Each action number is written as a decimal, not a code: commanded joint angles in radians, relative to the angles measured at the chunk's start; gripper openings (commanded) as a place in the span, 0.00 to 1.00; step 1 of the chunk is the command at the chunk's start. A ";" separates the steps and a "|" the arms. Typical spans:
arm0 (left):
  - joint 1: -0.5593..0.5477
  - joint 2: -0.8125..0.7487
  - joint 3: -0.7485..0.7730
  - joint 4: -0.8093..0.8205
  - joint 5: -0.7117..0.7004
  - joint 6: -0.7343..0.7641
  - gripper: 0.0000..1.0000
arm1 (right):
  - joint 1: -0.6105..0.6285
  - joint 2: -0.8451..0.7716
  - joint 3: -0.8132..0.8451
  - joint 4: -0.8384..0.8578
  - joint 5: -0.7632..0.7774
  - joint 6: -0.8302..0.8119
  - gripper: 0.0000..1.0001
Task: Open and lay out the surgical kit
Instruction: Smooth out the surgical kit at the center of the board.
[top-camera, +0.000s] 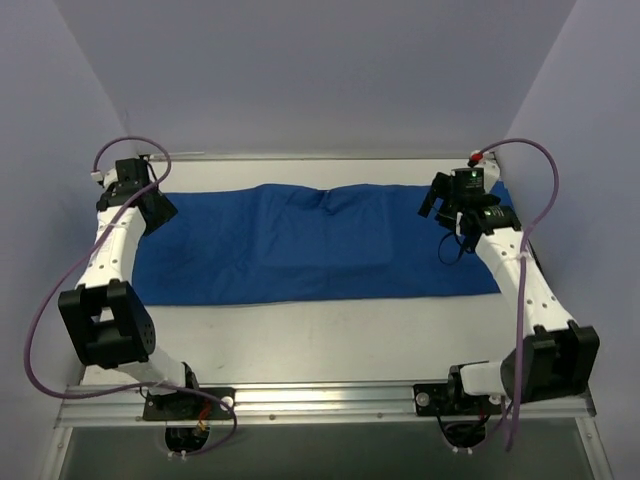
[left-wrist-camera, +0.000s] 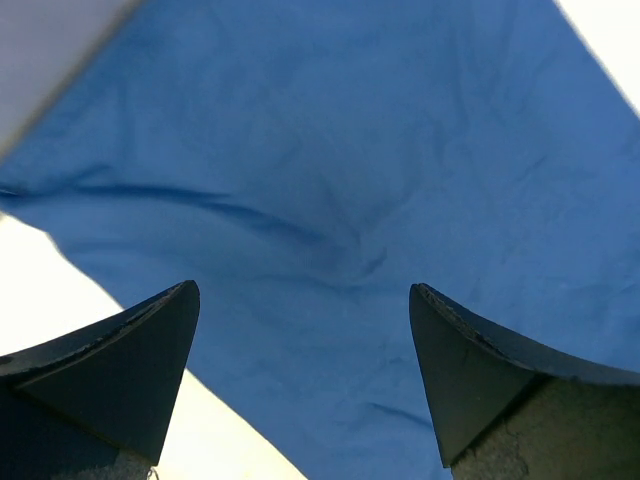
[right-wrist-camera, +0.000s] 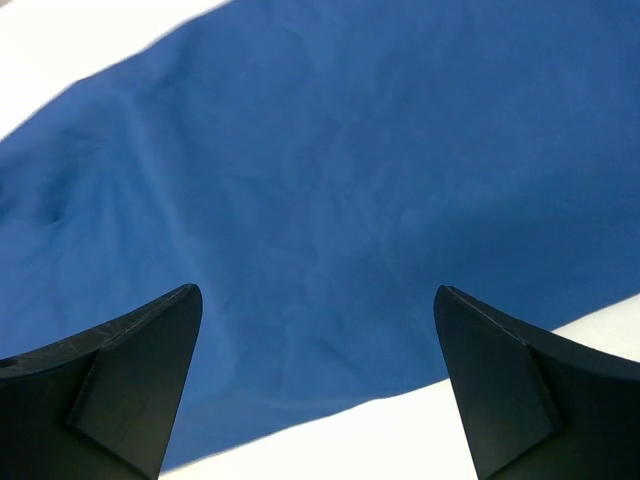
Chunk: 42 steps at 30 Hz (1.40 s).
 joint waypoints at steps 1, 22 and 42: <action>0.004 0.079 -0.010 0.064 0.103 -0.033 0.95 | -0.058 0.079 0.029 0.040 0.105 0.122 0.95; 0.106 0.367 -0.033 0.113 0.052 -0.147 0.96 | -0.233 0.573 -0.048 0.285 0.247 0.182 0.89; 0.169 0.323 -0.160 0.078 0.052 -0.168 1.00 | -0.466 0.484 -0.321 0.227 0.200 0.297 0.88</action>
